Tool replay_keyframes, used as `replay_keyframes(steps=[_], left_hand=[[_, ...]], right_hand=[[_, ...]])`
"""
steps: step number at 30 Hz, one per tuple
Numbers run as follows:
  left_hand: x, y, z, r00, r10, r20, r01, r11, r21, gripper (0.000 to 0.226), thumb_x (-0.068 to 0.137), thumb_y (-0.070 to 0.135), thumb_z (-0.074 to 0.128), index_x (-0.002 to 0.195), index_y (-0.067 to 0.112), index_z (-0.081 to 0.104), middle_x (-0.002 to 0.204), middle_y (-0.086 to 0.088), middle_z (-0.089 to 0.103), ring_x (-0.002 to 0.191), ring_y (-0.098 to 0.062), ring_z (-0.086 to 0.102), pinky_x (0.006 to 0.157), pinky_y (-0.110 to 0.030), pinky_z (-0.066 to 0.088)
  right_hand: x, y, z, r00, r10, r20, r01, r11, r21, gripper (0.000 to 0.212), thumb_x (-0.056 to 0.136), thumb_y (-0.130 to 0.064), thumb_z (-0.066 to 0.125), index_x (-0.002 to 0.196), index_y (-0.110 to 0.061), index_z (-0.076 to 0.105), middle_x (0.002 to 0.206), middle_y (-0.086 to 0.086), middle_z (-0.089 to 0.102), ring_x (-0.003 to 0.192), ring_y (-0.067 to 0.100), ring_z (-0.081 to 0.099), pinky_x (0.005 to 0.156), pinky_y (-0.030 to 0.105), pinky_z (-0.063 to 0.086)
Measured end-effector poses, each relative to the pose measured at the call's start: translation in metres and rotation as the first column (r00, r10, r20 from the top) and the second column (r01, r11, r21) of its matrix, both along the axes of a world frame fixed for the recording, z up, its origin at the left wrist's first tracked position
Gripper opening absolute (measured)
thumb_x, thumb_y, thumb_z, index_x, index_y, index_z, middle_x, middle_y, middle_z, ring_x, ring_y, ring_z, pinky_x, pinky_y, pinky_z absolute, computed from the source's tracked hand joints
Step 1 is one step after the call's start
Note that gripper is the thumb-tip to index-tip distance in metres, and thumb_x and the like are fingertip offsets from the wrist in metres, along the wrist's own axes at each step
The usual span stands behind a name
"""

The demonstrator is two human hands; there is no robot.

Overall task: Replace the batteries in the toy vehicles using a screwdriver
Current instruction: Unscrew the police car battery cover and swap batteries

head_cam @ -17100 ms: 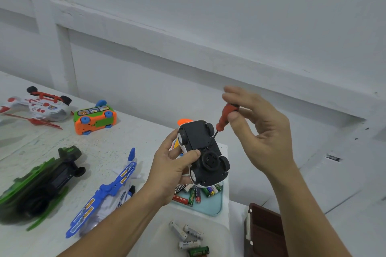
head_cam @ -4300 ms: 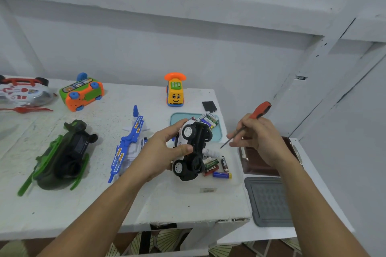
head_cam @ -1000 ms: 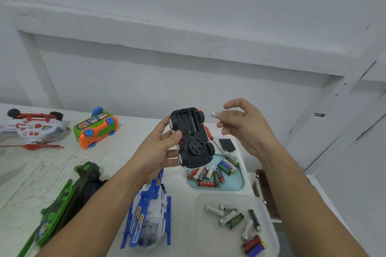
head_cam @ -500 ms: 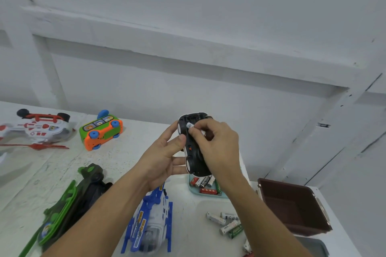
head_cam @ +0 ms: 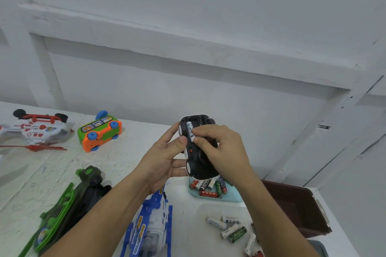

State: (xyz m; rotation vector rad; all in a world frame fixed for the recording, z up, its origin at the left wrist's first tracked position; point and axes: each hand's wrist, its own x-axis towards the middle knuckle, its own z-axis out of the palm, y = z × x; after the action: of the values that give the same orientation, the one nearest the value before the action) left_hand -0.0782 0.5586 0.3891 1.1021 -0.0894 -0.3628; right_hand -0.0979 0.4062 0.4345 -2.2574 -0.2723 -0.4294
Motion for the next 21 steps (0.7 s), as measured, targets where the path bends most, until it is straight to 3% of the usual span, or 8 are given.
replay_keyframes(steps=[4,9,15,16,18,21], left_hand=[[0.003,0.001,0.0,1.0,-0.01,0.022,0.01,1.0,0.03,0.057,0.083,0.029,0.061,0.137,0.04,0.048,0.115,-0.006,0.072,0.086,-0.044,0.071,0.074,-0.052,0.06],[0.008,0.002,-0.001,1.0,-0.02,0.018,0.019,0.999,0.051,0.061,0.081,0.03,0.063,0.139,0.04,0.046,0.114,-0.01,0.071,0.082,-0.042,0.072,0.073,-0.051,0.06],[0.013,0.0,-0.002,0.999,0.003,-0.04,-0.002,1.0,0.016,0.055,0.082,0.031,0.063,0.135,0.04,0.051,0.117,-0.016,0.069,0.086,-0.047,0.07,0.07,-0.049,0.061],[0.014,-0.002,-0.002,0.999,0.018,-0.05,-0.018,1.0,0.02,0.052,0.085,0.029,0.062,0.135,0.039,0.051,0.117,-0.015,0.07,0.085,-0.047,0.071,0.069,-0.049,0.061],[0.017,-0.004,-0.002,0.997,0.049,-0.054,-0.047,0.998,0.034,0.045,0.093,0.023,0.058,0.136,0.037,0.052,0.116,-0.012,0.07,0.083,-0.045,0.071,0.066,-0.046,0.062],[0.019,-0.002,-0.002,0.995,0.085,-0.058,-0.083,0.996,0.038,0.043,0.096,0.022,0.056,0.136,0.038,0.051,0.111,-0.005,0.073,0.084,-0.043,0.072,0.066,-0.046,0.062]], right_hand=[[0.006,0.001,-0.001,0.999,0.013,0.033,-0.013,1.0,0.004,0.015,0.086,-0.011,0.07,0.098,-0.017,0.078,0.102,-0.013,0.071,0.093,-0.011,0.054,0.096,0.022,0.043],[0.015,0.002,-0.005,0.994,0.036,0.099,-0.03,0.997,-0.065,0.011,0.086,-0.009,0.07,0.091,-0.012,0.078,0.1,-0.005,0.073,0.095,-0.006,0.05,0.093,0.026,0.042],[0.022,-0.003,-0.002,0.994,0.106,0.009,-0.103,0.983,-0.15,0.018,0.091,-0.014,0.064,0.102,-0.018,0.077,0.102,-0.017,0.064,0.098,-0.002,0.051,0.087,0.003,0.033],[0.024,-0.005,-0.001,0.99,0.129,-0.049,-0.134,0.987,-0.091,0.018,0.092,-0.013,0.063,0.102,-0.02,0.077,0.101,-0.019,0.065,0.096,-0.004,0.054,0.087,0.004,0.036],[0.029,-0.014,0.003,0.962,0.201,-0.184,-0.153,0.957,0.248,0.022,0.093,-0.008,0.06,0.097,-0.023,0.076,0.095,-0.014,0.072,0.088,0.0,0.064,0.085,0.016,0.047],[0.041,-0.036,0.004,0.923,0.242,-0.298,0.051,0.692,0.72,0.02,0.095,-0.004,0.053,0.093,-0.009,0.073,0.091,0.009,0.073,0.075,0.018,0.066,0.081,0.037,0.052]])
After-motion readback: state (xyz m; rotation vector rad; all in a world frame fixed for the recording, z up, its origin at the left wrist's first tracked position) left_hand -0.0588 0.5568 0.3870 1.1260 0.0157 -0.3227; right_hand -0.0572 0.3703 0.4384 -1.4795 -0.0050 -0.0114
